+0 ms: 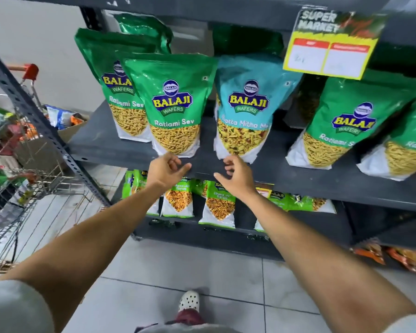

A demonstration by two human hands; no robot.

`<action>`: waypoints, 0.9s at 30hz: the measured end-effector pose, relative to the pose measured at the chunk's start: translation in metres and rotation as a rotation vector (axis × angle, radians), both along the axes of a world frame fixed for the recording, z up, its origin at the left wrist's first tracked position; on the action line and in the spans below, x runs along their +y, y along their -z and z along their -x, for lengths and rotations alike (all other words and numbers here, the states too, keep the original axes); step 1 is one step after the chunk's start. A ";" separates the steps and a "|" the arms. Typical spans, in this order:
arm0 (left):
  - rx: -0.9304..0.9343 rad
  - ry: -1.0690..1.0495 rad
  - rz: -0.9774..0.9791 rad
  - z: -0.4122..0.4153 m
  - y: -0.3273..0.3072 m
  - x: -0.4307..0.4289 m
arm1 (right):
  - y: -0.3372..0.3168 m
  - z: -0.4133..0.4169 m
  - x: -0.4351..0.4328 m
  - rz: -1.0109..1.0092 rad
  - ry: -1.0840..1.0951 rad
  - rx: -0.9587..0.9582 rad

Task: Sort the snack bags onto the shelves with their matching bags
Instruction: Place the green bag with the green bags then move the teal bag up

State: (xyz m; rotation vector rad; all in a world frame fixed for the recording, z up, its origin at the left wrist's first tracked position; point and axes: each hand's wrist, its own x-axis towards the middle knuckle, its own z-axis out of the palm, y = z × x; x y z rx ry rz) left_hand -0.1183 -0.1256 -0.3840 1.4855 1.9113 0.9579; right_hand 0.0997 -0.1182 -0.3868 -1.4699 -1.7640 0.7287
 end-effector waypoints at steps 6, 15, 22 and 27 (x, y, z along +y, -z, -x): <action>-0.083 0.153 -0.077 -0.079 -0.021 0.030 | -0.015 -0.064 0.017 -0.065 0.268 0.099; -0.483 0.095 0.077 -0.101 -0.026 0.074 | -0.044 -0.068 0.065 0.259 0.135 0.272; -0.437 0.176 0.050 -0.094 -0.032 0.058 | -0.040 -0.079 0.048 0.231 0.207 0.320; -0.405 0.263 0.040 -0.097 -0.043 0.007 | -0.045 -0.094 -0.006 0.234 0.202 0.321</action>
